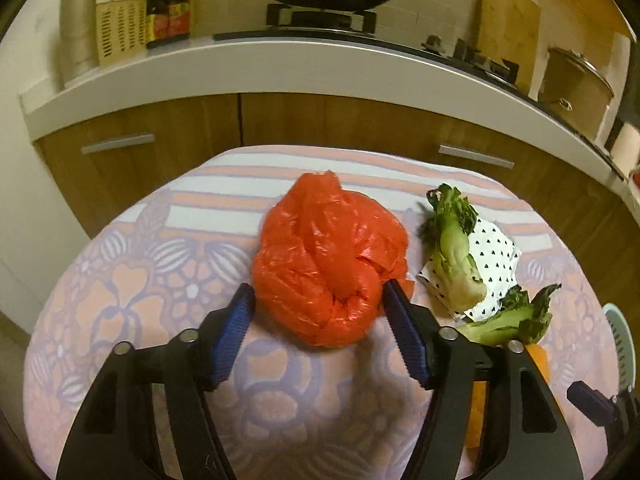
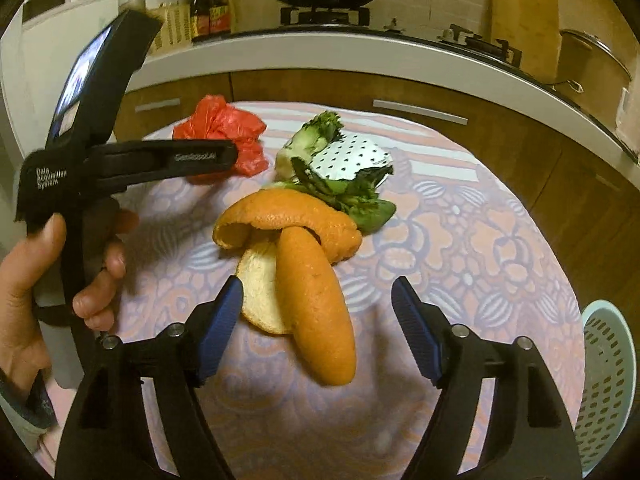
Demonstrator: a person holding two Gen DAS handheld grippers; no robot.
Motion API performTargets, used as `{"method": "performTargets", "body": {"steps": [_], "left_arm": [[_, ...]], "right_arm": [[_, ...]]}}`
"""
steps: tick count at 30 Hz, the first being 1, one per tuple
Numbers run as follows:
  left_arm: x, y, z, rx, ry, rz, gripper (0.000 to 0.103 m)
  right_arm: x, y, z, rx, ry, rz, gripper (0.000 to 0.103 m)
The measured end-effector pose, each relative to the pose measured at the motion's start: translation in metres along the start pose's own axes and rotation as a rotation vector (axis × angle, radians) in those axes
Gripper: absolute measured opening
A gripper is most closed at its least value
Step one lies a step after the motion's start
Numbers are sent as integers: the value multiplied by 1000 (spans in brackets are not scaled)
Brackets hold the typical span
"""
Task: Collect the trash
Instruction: 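Grasp the red plastic bag with the left tool while the right tool grasps an orange peel, then carry the red bag and orange peel over the basket and open both tools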
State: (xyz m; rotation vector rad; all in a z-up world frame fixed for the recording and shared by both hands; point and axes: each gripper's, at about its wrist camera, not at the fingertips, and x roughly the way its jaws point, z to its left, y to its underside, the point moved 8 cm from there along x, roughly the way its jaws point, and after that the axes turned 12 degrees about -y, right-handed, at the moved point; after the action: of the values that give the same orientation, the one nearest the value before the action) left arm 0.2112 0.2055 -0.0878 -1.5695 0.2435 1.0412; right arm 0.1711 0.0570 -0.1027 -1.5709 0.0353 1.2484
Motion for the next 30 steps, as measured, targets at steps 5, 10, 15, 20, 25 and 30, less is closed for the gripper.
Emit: {"method": "performTargets", "body": {"steps": [5, 10, 15, 20, 25, 30], "left_arm": [[0, 2, -3, 10, 32, 9, 41], [-1, 0, -1, -18, 60, 2, 36], [-5, -1, 1, -35, 64, -12, 35], [-11, 2, 2, -15, 54, -17, 35], [-33, 9, 2, 29, 36, -53, 35], [-57, 22, 3, 31, 40, -78, 35]], "right_arm": [[-2, 1, 7, -32, -6, -6, 80], [4, 2, 5, -32, 12, 24, 78], [9, 4, 0, -7, -3, 48, 41], [-3, 11, 3, -31, -26, 33, 28], [-22, 28, -4, 5, -42, 50, 26], [-43, 46, -12, 28, -30, 59, 26]]}}
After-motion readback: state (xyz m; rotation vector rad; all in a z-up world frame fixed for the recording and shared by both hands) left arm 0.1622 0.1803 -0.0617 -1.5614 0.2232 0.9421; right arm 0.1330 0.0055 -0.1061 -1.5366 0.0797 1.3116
